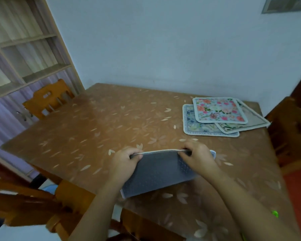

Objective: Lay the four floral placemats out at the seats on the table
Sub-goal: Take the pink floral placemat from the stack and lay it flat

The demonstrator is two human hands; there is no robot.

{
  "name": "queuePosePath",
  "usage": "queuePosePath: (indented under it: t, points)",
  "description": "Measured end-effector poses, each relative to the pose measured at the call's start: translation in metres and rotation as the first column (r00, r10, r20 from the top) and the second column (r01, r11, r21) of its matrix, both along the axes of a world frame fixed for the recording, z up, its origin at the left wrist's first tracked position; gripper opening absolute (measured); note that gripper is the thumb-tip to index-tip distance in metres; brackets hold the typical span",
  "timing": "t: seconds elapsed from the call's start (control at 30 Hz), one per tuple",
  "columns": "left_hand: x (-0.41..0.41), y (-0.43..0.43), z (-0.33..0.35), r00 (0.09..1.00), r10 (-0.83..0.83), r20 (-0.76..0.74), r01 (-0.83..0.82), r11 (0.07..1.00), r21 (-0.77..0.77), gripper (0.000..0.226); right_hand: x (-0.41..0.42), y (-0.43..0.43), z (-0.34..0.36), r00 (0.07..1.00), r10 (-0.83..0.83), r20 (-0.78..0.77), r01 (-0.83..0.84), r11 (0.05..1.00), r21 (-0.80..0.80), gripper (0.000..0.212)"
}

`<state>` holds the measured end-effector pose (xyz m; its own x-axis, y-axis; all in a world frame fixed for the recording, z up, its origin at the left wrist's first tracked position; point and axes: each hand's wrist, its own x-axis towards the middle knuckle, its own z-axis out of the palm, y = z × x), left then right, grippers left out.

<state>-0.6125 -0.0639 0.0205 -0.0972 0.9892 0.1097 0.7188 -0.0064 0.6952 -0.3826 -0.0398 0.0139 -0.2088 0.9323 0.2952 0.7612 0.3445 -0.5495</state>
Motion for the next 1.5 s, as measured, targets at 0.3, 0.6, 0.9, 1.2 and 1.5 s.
queuePosePath:
  t: [0.3, 0.6, 0.9, 1.2, 1.5]
  points:
    - [0.02, 0.109, 0.046, 0.96, -0.276, -0.047, 0.274, 0.892, 0.361, 0.01, 0.005, 0.047, 0.047, 0.916, -0.362, -0.172, 0.385, 0.914, 0.129, 0.007]
    - [0.02, 0.129, -0.026, 0.905, -0.409, 0.116, 0.348, 0.869, 0.353, 0.015, -0.003, 0.029, -0.002, 0.857, -0.479, -0.191, 0.505, 0.853, 0.127, 0.009]
    - [-0.009, 0.073, -0.158, 0.822, -0.563, 0.09, 0.57, 0.815, -0.104, 0.012, -0.024, -0.048, -0.147, 0.837, -0.544, -0.053, 0.48, 0.778, -0.405, 0.004]
    - [-0.032, 0.033, -0.192, 0.833, -0.553, 0.012, 0.549, 0.824, -0.136, 0.014, -0.044, -0.075, -0.174, 0.889, -0.458, 0.008, 0.409, 0.785, -0.465, 0.009]
    - [-0.044, 0.013, -0.201, 0.848, -0.524, -0.076, 0.514, 0.85, -0.119, 0.012, -0.056, -0.084, -0.181, 0.918, -0.395, 0.033, 0.367, 0.815, -0.449, 0.014]
